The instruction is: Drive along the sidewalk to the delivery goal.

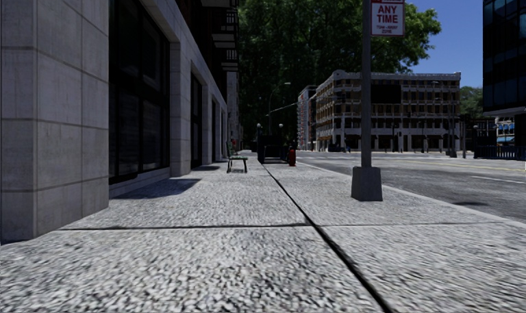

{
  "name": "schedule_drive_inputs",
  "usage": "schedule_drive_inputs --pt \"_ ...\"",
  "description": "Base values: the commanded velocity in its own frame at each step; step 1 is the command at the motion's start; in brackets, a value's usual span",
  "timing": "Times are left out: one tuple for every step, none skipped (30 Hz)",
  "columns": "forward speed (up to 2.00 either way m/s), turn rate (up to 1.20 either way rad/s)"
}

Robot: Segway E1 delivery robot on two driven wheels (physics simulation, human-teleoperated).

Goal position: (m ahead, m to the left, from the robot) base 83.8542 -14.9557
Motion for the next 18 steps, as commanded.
schedule_drive_inputs --pt "2.00 -0.20" --pt "2.00 -0.20" --pt "2.00 -0.20" --pt "2.00 -0.20" --pt "2.00 -0.20" --pt "2.00 -0.20" --pt "2.00 -0.20" --pt "2.00 -0.20" --pt "2.00 -0.20" --pt "2.00 -0.20" --pt "2.00 -0.20" --pt "2.00 -0.20" --pt "2.00 -0.20" --pt "2.00 -0.20" --pt "2.00 -0.20" --pt "2.00 -0.20" --pt "2.00 -0.20" --pt "2.00 -0.20"
